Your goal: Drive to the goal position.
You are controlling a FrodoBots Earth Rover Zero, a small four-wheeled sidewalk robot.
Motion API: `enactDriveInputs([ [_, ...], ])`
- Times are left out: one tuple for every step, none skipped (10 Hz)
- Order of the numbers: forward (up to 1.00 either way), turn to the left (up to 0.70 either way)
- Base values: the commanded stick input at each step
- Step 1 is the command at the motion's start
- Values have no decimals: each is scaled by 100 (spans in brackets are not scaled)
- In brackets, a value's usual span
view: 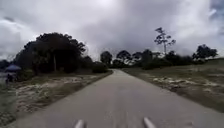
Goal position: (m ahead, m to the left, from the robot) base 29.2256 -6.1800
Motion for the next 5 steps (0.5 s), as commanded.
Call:
enactDriveInputs([
  [85,-24],
  [85,0],
  [85,0],
  [85,0],
  [85,0],
])
